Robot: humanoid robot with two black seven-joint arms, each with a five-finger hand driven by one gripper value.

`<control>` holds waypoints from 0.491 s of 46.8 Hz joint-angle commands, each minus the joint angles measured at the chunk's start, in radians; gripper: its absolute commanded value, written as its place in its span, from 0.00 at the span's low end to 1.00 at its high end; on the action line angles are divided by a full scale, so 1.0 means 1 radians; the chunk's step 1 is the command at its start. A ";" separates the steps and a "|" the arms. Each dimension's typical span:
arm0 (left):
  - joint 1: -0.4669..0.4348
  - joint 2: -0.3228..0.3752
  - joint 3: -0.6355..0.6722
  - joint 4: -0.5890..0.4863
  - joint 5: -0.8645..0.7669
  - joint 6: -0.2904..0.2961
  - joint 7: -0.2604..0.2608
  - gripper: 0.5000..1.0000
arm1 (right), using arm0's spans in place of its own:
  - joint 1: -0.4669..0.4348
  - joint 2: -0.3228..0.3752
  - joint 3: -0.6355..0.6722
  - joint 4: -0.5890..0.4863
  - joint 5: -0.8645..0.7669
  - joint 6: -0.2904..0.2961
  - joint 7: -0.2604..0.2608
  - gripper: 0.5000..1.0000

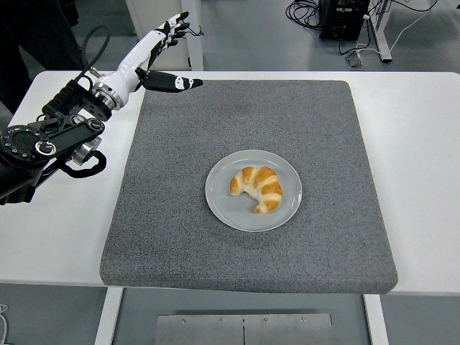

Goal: Place the bread on the plate

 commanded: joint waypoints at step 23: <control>0.126 -0.201 -0.240 0.268 -0.238 -0.019 -0.030 0.94 | 0.000 0.000 0.000 0.000 0.000 0.000 0.000 1.00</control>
